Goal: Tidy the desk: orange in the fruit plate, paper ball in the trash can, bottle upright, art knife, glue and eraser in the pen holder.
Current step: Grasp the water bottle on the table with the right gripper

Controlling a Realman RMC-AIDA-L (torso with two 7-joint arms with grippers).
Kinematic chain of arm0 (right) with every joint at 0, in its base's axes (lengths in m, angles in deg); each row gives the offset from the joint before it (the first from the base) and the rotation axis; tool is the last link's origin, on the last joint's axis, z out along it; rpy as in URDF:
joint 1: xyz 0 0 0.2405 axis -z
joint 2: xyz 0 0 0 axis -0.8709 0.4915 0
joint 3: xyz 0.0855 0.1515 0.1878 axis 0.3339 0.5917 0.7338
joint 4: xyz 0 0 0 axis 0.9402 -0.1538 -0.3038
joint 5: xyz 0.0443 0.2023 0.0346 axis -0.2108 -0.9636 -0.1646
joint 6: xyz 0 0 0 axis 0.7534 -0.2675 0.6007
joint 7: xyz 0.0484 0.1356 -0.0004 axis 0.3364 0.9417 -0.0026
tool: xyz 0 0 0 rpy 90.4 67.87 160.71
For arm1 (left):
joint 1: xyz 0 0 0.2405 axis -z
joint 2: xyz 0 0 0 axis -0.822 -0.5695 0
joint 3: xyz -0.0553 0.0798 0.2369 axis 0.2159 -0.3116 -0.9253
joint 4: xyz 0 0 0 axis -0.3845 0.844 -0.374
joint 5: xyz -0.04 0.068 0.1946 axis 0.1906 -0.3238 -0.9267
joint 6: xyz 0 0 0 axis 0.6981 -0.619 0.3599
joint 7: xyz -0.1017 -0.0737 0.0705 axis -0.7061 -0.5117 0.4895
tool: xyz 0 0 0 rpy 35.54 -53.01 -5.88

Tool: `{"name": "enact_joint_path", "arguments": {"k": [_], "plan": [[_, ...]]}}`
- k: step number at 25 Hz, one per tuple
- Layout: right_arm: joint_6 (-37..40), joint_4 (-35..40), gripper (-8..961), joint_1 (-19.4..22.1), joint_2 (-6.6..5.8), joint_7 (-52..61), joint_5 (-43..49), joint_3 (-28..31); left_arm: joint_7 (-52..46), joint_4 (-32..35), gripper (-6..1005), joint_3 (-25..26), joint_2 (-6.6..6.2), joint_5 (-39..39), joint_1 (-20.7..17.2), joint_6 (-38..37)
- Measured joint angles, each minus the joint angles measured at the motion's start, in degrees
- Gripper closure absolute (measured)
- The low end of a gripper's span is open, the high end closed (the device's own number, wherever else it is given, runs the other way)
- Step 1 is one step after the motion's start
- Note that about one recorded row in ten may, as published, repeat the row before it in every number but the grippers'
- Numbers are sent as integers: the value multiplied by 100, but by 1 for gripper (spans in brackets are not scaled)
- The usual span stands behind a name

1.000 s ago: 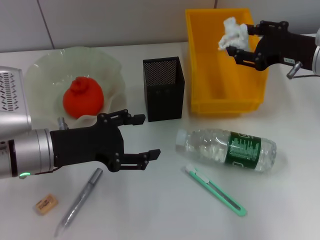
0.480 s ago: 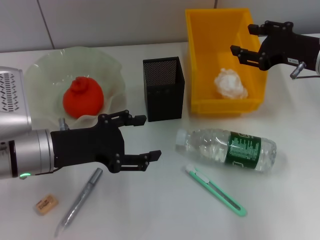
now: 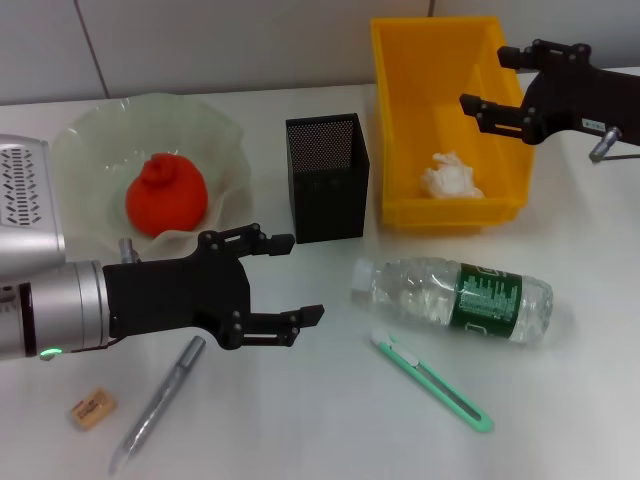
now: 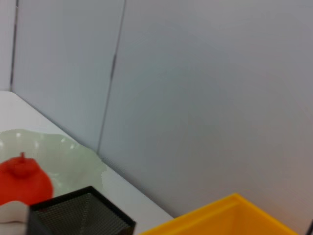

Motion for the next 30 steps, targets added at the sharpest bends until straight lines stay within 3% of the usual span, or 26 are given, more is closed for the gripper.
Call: {"name": "enact_joint_path", "arguments": {"k": [6,8,18,30], "plan": [[239,512,237,415,10,58,-7,-187,14,-7,145,12,1,0,8,13],[295,660,190,543,10,168,-8,-252,14,-13,145,17,2,0,23,24],[926,1775,166,1027,16,1726,738,-511,-21,-16,145,0,10,5,48,31],[2076,2962,167,1042,10,3796,2176,-601,6,-21,146,0,5,128,-2,29]]}}
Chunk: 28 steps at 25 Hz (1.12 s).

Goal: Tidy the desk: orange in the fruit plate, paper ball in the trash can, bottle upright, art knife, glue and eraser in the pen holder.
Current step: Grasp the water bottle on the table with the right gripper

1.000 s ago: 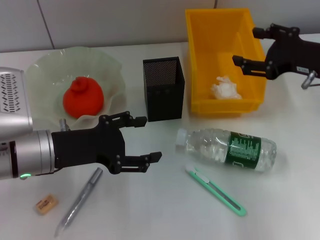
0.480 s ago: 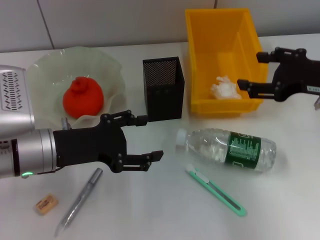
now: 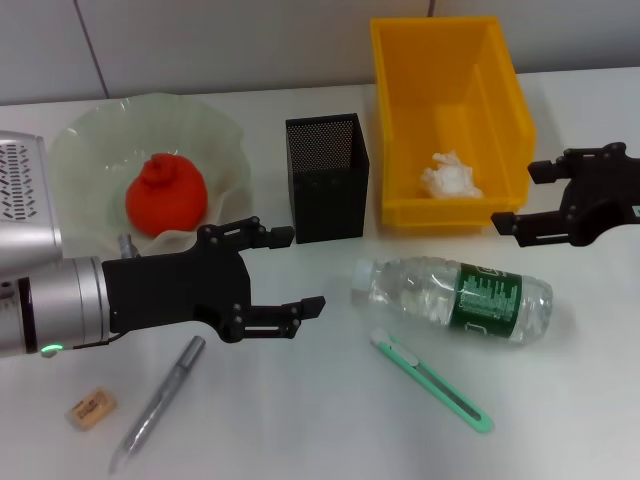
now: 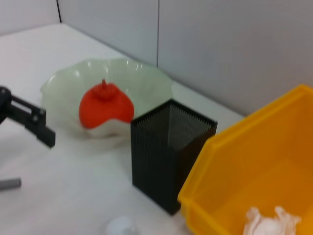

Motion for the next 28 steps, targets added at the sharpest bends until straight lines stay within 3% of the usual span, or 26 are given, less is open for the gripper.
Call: {"name": "enact_joint_path", "arguments": {"k": [11,16,28], "plan": [[773,504,167,-280,-22,845,647,4,5,-7,146,-7,-13,-24,0,-26],[1126,523,167,-627,-25,1349,1271,-16,7,-6,146,-8,-22,-32,-12,-37],[1971,505,168,-1128,-41,1436,1467,25,9,-1,146,-85,-17,-9,-40,-56]]}}
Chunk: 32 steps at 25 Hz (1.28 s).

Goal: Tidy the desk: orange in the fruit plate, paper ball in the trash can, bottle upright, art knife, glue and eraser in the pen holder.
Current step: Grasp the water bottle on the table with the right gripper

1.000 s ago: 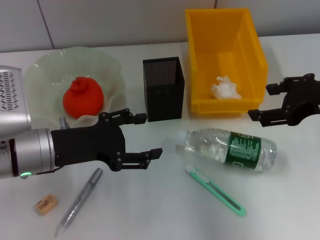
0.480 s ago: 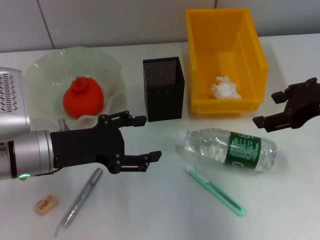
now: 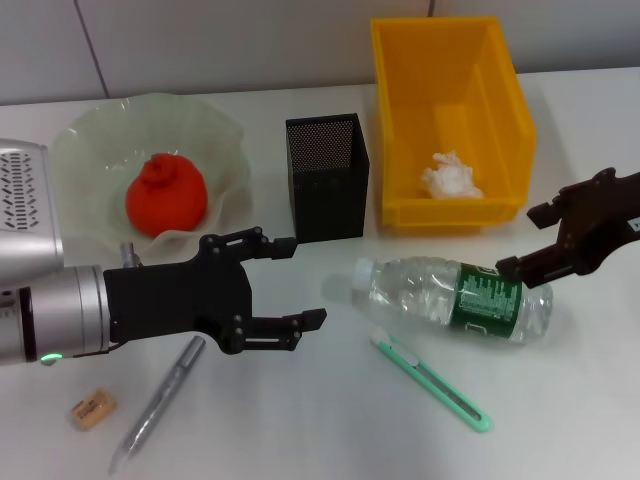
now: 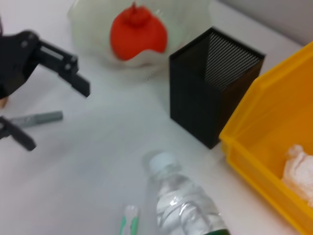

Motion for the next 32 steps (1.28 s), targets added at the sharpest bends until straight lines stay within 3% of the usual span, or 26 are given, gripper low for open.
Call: {"name": "enact_joint_path", "arguments": {"k": [13,32], "plan": [[443,-111,168,-161,1,-1079,809,-55,-12,37,146,-83,5,13,-30,-29],[-226,-1186,169,-481,0,-1937,796,-210,0,8,147,-91,13,14,-14,-89]]}}
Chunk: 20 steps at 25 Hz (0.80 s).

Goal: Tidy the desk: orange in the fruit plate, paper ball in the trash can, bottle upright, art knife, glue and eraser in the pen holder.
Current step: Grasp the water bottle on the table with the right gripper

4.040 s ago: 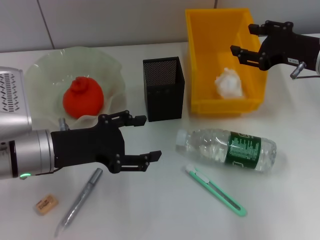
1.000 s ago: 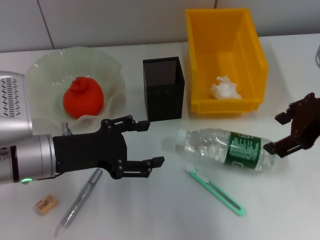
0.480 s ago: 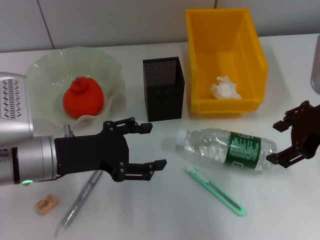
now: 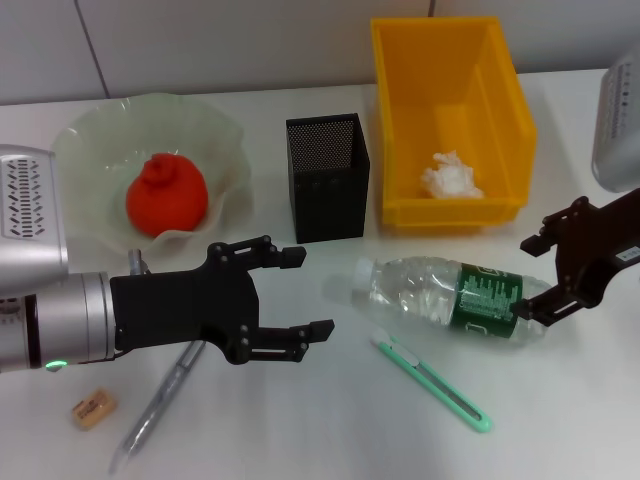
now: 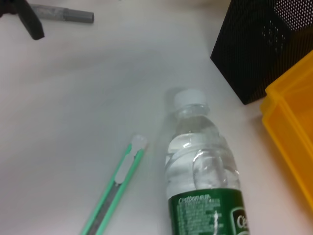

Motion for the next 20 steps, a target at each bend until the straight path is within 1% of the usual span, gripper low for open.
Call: {"name": "enact_joint_path", "arguments": {"k": [4,8,13,20], "plan": [[-286,-258,169,-67,4,-112,-13,-76,0,0,147,0,0,-1,-5,-1],[-356,-448,169,-157,8,-147,-20,-98,0,-2,147,0,0,-1,-8,-1],[-687,-903,169,-320,17,-187,-142,-242,6,-2,147,0,0,-1,25,-1],[-830,-1258,170,-433,16,-238,-229,-283,9,0,147,0,0,-5,-3,0]]}}
